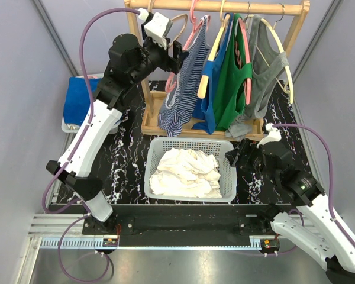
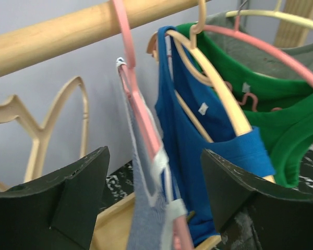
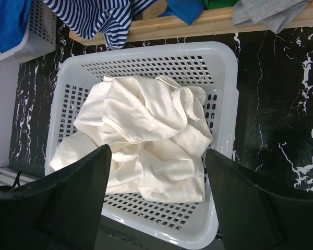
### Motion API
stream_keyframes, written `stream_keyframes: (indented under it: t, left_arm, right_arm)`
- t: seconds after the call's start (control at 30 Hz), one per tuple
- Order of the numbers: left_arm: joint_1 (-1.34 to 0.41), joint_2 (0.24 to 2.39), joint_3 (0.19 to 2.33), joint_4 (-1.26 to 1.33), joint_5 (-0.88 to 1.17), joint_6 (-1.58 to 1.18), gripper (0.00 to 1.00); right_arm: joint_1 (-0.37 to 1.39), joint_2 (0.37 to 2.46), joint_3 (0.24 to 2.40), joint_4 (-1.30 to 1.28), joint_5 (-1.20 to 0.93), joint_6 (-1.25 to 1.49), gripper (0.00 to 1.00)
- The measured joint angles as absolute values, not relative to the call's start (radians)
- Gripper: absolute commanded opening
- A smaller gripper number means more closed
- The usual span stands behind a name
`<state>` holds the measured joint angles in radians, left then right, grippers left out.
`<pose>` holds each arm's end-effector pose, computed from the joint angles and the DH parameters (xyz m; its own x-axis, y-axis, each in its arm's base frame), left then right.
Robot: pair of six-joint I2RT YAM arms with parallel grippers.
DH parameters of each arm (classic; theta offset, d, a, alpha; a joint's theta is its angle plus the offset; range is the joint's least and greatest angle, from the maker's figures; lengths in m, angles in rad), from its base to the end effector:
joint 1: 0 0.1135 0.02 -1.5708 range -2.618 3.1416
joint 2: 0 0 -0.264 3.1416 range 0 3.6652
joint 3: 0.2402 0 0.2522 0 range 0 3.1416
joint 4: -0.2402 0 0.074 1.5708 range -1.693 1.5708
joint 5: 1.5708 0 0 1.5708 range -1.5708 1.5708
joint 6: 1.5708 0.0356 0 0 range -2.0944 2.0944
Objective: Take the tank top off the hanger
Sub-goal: Pick up the hanger from the clothesline.
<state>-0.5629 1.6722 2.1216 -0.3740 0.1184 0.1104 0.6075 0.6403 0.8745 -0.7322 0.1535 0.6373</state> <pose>0.2940 -0.1905 0.5448 0.1327 0.0456 -0.9901 0.6187 0.7766 0.1187 0.1087 0.0689 0.3343 -0.5852 0.3093 -0.7495 -0.1313 0.8760 0.4641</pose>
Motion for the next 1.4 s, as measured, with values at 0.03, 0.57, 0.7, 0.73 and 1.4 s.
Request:
stream_keyframes:
  t: [0.03, 0.57, 0.7, 0.73, 1.4]
  left_arm:
    - [-0.564, 1.673, 2.125, -0.375, 0.130, 0.093, 0.77]
    - [-0.577, 1.725, 2.118, -0.400, 0.178, 0.023, 0.74]
    - [-0.577, 1.735, 2.115, -0.403, 0.177, 0.033, 0.72]
    - [-0.577, 1.735, 2.111, -0.403, 0.177, 0.035, 0.72]
    - [-0.575, 1.757, 2.073, -0.418, 0.122, 0.133, 0.06]
  right_arm:
    - [0.607, 0.640, 0.872, -0.733, 0.154, 0.637, 0.82]
    - [0.607, 0.639, 0.864, -0.751, 0.154, 0.645, 0.82]
    - [0.607, 0.639, 0.864, -0.751, 0.154, 0.645, 0.82]
    - [0.607, 0.639, 0.864, -0.751, 0.154, 0.645, 0.82]
    - [0.607, 0.636, 0.857, -0.752, 0.154, 0.645, 0.82]
